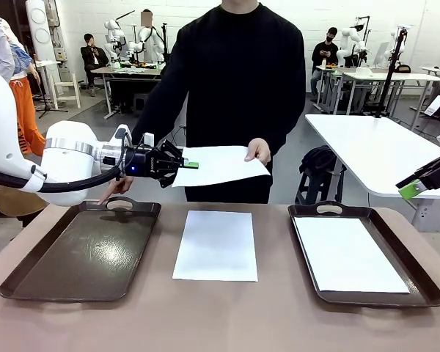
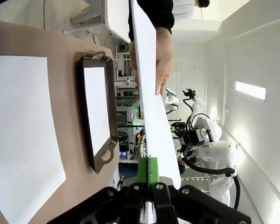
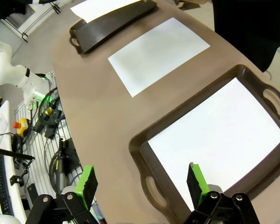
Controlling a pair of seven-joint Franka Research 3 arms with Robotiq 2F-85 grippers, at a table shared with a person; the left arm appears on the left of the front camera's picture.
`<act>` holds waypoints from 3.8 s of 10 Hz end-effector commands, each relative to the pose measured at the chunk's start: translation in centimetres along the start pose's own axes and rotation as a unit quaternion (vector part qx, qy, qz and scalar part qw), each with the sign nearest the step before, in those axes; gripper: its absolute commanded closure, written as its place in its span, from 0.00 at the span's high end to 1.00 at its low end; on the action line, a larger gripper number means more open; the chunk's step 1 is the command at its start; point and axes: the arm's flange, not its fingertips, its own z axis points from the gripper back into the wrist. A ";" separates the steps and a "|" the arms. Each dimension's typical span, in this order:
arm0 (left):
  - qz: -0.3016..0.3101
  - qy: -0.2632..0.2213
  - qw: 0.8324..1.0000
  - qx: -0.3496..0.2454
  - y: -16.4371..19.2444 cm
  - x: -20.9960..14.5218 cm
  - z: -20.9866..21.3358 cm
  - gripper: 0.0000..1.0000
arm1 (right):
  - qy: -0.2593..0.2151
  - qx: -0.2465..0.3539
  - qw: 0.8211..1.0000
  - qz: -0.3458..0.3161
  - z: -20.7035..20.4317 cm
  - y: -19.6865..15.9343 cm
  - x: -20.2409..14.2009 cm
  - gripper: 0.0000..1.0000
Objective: Sort the A4 documents.
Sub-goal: Receive the A4 Paper, then place the A4 Paper in the designated Handle tray.
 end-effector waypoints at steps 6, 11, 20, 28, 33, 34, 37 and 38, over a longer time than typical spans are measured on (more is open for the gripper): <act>0.000 0.002 1.000 0.004 0.1 -0.2 0.0 0.00 | 0.002 0.001 1.000 0.003 0.0 0.1 0.0 1.00; 0.000 0.002 1.000 0.004 0.1 -0.2 0.0 0.00 | 0.002 0.001 1.000 0.003 0.0 0.1 0.0 1.00; -0.052 0.065 0.990 0.113 -1.3 -1.9 3.9 0.01 | 0.002 0.001 1.000 0.003 0.0 0.1 0.0 1.00; -0.003 0.040 0.966 0.257 3.7 -3.7 14.6 0.01 | 0.002 0.001 1.000 0.003 0.0 0.1 0.0 1.00; 0.003 0.031 0.938 0.345 5.6 -1.6 19.6 0.01 | 0.002 0.001 1.000 0.003 0.0 0.1 0.0 1.00; 0.002 0.030 0.931 0.363 5.1 -1.6 20.3 0.01 | 0.002 0.001 1.000 0.003 0.0 0.1 0.0 1.00; 0.009 0.037 0.916 0.398 5.4 -2.0 21.7 0.01 | 0.002 0.001 1.000 0.003 0.0 0.1 0.0 1.00; 0.010 0.032 0.914 0.405 5.7 -1.9 21.5 0.01 | 0.002 0.001 1.000 0.003 0.0 0.1 0.0 1.00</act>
